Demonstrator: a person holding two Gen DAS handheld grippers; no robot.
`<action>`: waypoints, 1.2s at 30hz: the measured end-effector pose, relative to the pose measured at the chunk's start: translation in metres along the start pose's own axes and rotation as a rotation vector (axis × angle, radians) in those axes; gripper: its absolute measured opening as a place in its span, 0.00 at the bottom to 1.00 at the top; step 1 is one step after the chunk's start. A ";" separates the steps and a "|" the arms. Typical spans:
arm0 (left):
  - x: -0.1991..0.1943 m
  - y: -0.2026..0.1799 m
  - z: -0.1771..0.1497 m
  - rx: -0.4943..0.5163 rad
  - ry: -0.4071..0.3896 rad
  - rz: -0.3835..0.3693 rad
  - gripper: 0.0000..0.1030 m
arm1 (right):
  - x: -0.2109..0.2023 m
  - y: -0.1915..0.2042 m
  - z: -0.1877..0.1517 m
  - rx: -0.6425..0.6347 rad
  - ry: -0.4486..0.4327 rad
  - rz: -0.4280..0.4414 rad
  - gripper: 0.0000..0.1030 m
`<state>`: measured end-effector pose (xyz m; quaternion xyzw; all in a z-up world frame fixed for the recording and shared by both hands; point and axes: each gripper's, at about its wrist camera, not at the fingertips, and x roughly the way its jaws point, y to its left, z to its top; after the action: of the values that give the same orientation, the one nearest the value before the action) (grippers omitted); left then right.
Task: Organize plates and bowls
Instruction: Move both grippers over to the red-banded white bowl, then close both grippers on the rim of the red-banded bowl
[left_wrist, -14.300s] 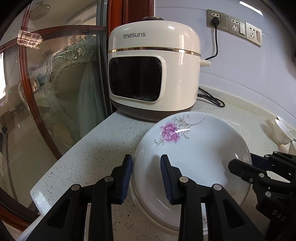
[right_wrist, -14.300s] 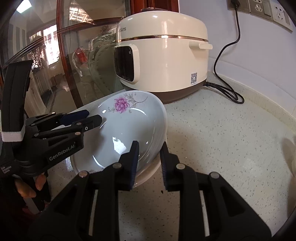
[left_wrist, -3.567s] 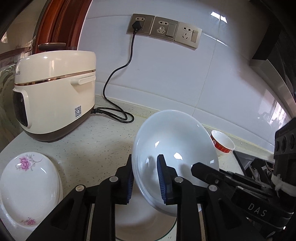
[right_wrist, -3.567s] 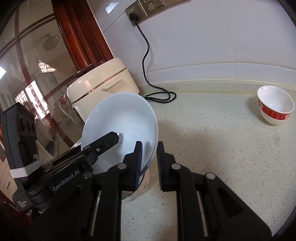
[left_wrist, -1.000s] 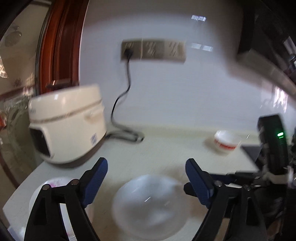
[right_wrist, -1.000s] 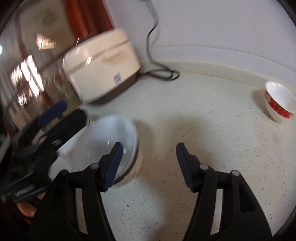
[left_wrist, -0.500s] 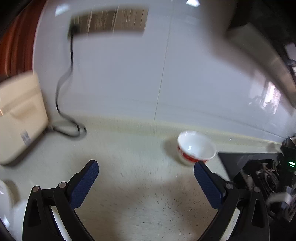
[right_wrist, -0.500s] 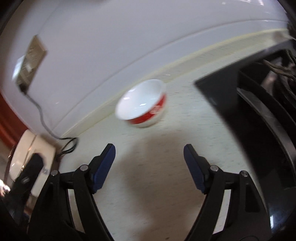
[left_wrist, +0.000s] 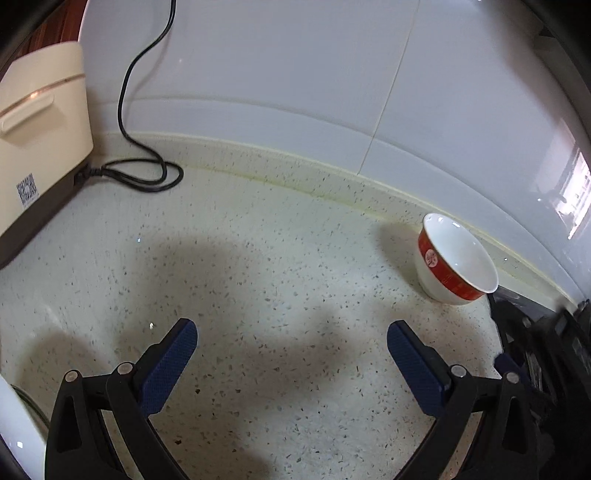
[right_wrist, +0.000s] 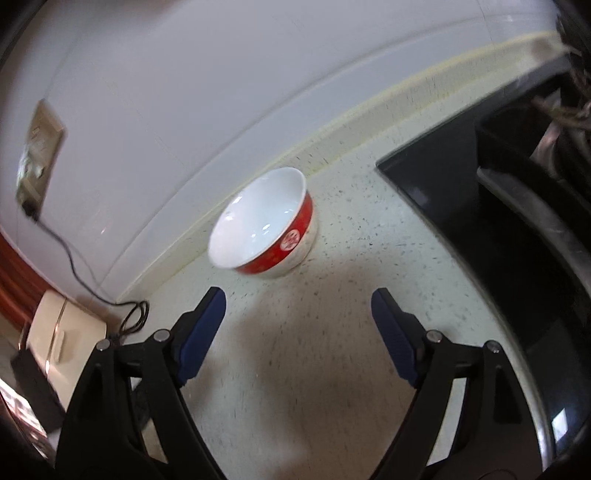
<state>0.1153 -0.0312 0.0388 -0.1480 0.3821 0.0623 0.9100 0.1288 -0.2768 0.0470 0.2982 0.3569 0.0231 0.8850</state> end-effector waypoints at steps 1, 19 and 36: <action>0.002 0.001 0.000 -0.006 0.011 -0.002 1.00 | 0.006 -0.001 0.003 0.015 0.008 -0.008 0.81; 0.003 -0.001 0.006 0.018 0.019 -0.084 1.00 | 0.066 0.043 0.044 -0.079 0.239 -0.241 0.16; 0.023 -0.017 -0.002 0.029 0.230 -0.249 1.00 | -0.012 0.032 -0.022 -0.272 0.365 -0.122 0.14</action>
<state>0.1340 -0.0483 0.0248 -0.1871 0.4633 -0.0739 0.8631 0.1115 -0.2427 0.0593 0.1449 0.5218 0.0710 0.8377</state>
